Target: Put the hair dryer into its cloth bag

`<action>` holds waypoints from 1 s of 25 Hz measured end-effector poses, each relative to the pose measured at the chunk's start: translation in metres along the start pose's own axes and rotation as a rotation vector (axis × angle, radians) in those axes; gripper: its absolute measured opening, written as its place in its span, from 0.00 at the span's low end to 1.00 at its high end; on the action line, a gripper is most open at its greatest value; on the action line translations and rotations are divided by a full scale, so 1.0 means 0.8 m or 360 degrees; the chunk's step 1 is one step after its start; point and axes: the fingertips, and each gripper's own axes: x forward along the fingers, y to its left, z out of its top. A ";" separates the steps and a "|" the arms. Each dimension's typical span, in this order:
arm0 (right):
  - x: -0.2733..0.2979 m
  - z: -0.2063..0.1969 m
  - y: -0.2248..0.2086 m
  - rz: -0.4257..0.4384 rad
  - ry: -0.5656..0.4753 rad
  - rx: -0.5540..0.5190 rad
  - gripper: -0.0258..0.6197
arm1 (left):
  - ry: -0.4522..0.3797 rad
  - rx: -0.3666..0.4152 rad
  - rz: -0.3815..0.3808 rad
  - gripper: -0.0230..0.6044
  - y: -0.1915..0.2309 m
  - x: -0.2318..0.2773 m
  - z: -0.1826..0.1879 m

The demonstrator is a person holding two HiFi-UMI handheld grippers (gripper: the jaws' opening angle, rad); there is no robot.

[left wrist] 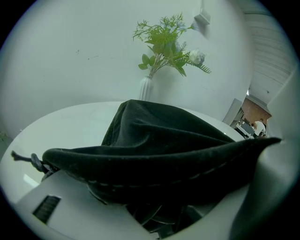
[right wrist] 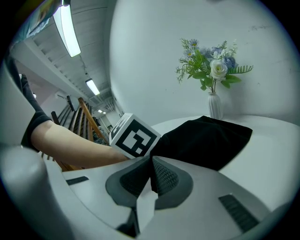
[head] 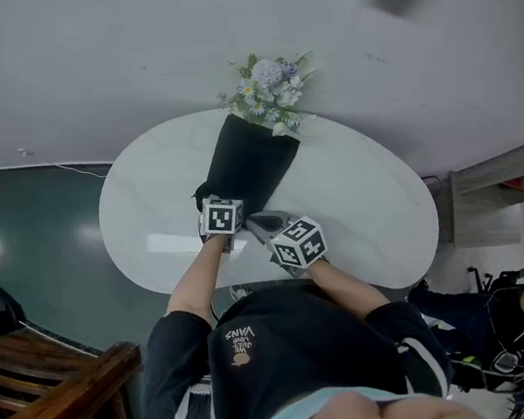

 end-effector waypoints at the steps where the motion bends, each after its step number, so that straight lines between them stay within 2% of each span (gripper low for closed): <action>1: 0.000 0.000 -0.002 -0.0005 -0.0003 0.0000 0.11 | -0.0016 -0.0006 0.0021 0.49 0.002 0.000 -0.003; 3: -0.001 0.000 -0.002 -0.0016 -0.0008 -0.0003 0.11 | -0.0035 0.0014 0.0046 0.54 0.005 -0.004 -0.008; 8: -0.002 0.000 0.000 -0.0043 -0.0032 -0.0003 0.11 | -0.0083 0.0153 0.0064 0.57 0.004 -0.032 -0.023; 17: 0.002 -0.011 0.009 -0.0086 -0.0036 -0.0058 0.11 | -0.0222 0.0051 0.0105 0.57 0.014 -0.088 -0.050; 25: 0.013 -0.029 0.024 -0.0187 -0.0004 -0.0173 0.12 | -0.0272 -0.0004 0.0134 0.57 0.030 -0.133 -0.071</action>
